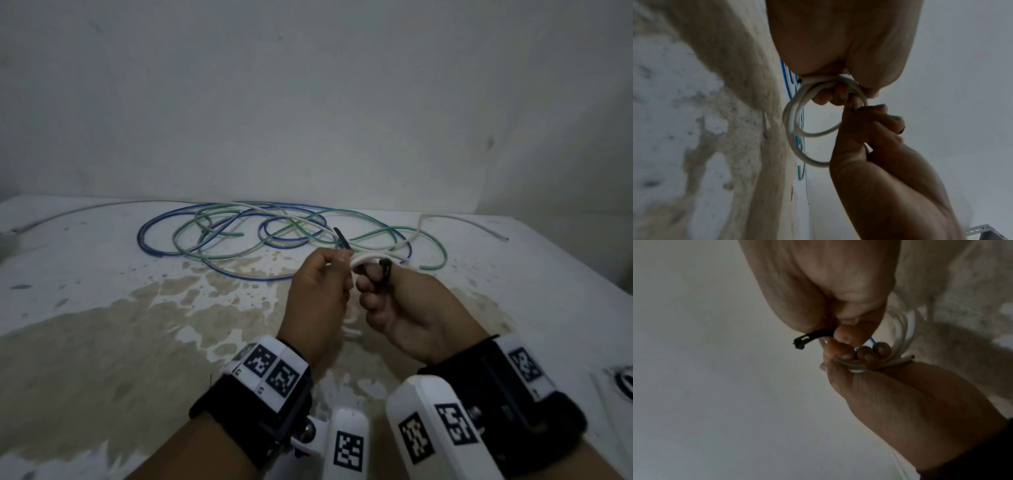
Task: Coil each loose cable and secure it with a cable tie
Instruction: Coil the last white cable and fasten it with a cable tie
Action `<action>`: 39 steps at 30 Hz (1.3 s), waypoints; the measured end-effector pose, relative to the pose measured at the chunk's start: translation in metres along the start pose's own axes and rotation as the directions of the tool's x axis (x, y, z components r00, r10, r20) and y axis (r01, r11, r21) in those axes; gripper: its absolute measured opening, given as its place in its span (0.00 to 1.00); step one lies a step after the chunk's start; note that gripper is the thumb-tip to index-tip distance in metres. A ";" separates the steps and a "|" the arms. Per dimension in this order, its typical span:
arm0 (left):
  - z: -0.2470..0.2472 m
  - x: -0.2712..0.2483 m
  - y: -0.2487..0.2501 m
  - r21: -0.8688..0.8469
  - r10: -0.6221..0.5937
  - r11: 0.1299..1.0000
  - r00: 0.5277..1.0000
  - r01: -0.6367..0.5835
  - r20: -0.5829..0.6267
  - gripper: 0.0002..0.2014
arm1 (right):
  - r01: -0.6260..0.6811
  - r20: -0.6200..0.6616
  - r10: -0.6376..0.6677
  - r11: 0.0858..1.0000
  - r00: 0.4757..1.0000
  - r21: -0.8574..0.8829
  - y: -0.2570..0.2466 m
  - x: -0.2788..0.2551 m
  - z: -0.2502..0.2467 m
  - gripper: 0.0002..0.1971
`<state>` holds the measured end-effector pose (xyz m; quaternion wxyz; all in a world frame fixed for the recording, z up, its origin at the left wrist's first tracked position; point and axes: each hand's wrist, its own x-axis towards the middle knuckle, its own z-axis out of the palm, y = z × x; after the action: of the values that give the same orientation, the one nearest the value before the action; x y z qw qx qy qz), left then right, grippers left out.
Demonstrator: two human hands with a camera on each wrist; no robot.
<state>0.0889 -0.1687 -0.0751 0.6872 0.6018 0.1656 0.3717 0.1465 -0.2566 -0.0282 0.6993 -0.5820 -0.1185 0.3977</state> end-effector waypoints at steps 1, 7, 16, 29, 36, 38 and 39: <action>0.001 -0.001 0.002 -0.003 -0.010 1.000 0.999 0.010 0.044 0.09 | 0.000 0.007 0.000 0.997 1.000 0.081 0.002 0.002 0.000 0.16; -0.002 0.000 0.006 0.081 -0.016 0.997 0.979 -0.001 0.202 0.09 | 0.019 0.065 -0.038 0.961 0.997 0.277 0.014 0.008 -0.012 0.09; -0.004 0.002 0.011 -0.041 -0.163 0.984 0.972 0.173 0.169 0.11 | -0.005 0.228 -0.084 0.932 0.970 0.363 0.016 -0.001 -0.015 0.12; -0.013 0.007 0.007 -0.059 -0.199 0.977 0.978 0.203 0.062 0.10 | 0.322 0.077 -0.313 0.916 0.947 -0.239 0.024 -0.005 -0.011 0.12; -0.010 0.005 0.008 0.128 -0.087 0.988 0.996 0.081 0.035 0.12 | 0.570 0.121 -0.686 0.478 0.717 -0.669 0.018 -0.007 -0.019 0.08; -0.009 0.005 0.008 0.193 -0.028 0.981 0.998 0.017 0.055 0.16 | 0.573 0.109 -0.691 0.489 0.715 -0.658 0.018 -0.006 -0.021 0.08; -0.008 0.005 0.007 0.217 -0.012 0.976 0.998 -0.001 0.056 0.18 | 0.579 0.087 -0.683 0.537 0.725 -0.613 0.019 -0.004 -0.021 0.08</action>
<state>0.0844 -0.1593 -0.0688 0.6231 0.6830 0.1870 0.3320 0.1493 -0.2748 -0.0500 0.5790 -0.7198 -0.3828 0.0092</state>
